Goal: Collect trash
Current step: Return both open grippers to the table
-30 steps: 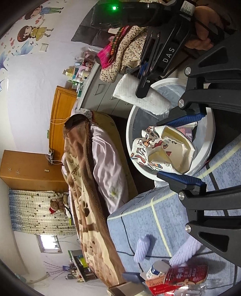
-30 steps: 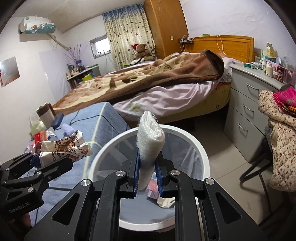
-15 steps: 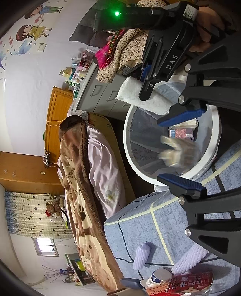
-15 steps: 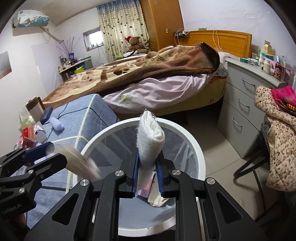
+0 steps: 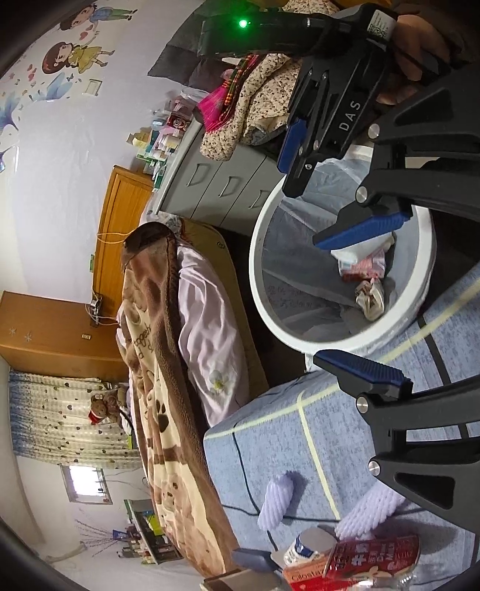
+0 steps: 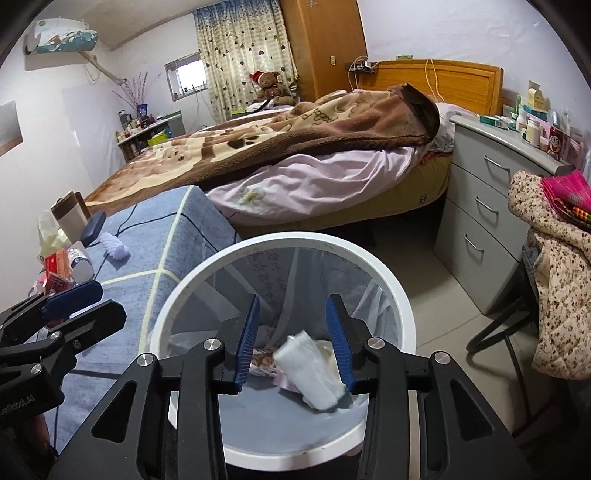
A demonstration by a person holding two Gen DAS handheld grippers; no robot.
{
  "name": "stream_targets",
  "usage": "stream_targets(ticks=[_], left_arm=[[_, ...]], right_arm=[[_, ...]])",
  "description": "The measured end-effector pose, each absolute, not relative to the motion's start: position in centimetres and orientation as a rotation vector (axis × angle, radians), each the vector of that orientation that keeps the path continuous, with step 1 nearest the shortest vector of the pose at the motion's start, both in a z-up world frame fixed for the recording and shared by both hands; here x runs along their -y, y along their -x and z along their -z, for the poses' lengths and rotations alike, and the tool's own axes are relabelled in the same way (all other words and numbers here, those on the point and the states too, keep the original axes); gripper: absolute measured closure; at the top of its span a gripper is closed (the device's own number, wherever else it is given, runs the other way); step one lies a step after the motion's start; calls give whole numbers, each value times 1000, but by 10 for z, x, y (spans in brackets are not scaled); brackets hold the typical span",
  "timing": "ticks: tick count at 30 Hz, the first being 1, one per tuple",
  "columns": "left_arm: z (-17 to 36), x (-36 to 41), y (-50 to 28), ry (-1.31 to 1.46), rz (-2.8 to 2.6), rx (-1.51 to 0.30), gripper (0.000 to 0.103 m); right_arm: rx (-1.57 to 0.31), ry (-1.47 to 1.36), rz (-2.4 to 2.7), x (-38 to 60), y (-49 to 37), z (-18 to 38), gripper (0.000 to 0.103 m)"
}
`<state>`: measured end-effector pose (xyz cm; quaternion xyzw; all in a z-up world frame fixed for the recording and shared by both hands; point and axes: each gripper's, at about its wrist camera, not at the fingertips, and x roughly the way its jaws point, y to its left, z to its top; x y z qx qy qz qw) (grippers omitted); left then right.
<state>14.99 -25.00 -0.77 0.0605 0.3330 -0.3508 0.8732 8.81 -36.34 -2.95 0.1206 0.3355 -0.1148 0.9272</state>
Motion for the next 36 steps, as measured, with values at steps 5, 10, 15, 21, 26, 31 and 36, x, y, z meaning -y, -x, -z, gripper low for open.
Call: stream_targets(ticks=[5, 10, 15, 21, 26, 31, 36], left_arm=[[2, 234, -149, -119, 702, -683, 47], [-4, 209, -151, -97, 662, -669, 47], [-6, 175, -158, -71, 597, -667, 46], [-6, 134, -168, -28, 513, -664, 45], [-6, 102, -173, -19, 443, -656, 44], [-6, 63, -182, 28, 368, -655, 36], [-1, 21, -192, 73, 294, -668, 34]], right_arm=[[-671, -245, 218, 354, -91, 24, 64], [-662, -228, 187, 340, -96, 20, 64], [-655, -221, 140, 326, -104, 20, 64], [-654, -206, 76, 305, -112, 19, 64], [-639, -210, 29, 290, -119, 16, 47], [-642, -192, -30, 266, -131, 19, 44], [-673, -161, -88, 241, -144, 25, 44]])
